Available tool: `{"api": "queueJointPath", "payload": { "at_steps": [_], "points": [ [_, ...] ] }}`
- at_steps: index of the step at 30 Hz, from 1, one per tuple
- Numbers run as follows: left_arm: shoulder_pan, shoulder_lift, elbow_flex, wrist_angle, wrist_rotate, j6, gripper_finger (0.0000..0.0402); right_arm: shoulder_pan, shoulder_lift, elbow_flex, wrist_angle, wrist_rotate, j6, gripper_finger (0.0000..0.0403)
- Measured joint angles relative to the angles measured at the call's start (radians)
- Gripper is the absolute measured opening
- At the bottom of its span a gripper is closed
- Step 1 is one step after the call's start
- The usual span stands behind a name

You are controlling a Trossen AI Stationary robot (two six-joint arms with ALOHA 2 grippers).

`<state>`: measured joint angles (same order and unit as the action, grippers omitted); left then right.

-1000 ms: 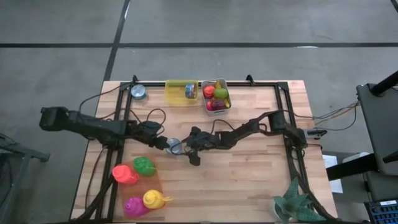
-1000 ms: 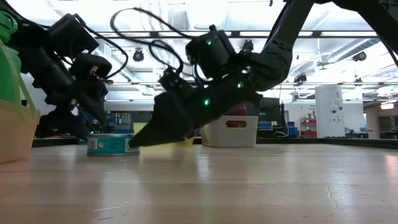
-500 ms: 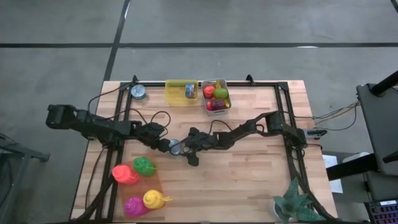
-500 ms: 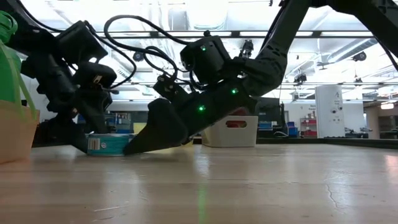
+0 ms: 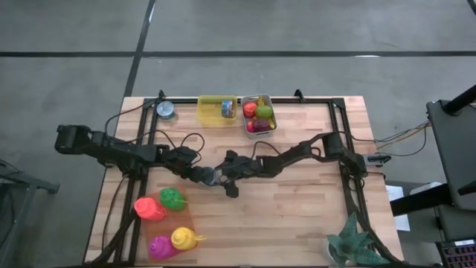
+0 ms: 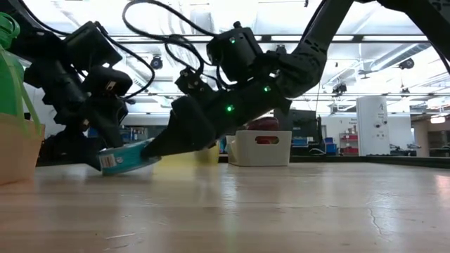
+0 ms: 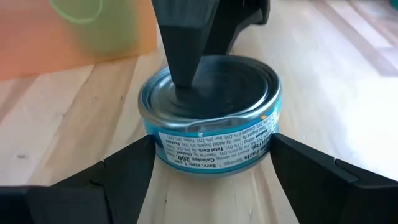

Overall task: Pick & Place Food Item
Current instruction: Put the blue tuna can into the yellow bin

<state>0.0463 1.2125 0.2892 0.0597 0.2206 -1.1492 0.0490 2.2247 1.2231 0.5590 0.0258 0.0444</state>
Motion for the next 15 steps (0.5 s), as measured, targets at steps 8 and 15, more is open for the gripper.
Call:
{"api": "queueJointPath", "payload": {
  "at_steps": [8, 15],
  "points": [
    [0.0, -0.002, 0.007, 0.004, -0.003, 0.0, 0.0226, 0.002, -0.028, -0.001, -0.006, 0.0, -0.025, 0.0306],
    [0.0, -0.002, 0.038, -0.024, -0.01, 0.06, 0.0226, 0.006, -0.035, -0.002, 0.005, 0.004, -0.04, 0.0306]
  ]
}}
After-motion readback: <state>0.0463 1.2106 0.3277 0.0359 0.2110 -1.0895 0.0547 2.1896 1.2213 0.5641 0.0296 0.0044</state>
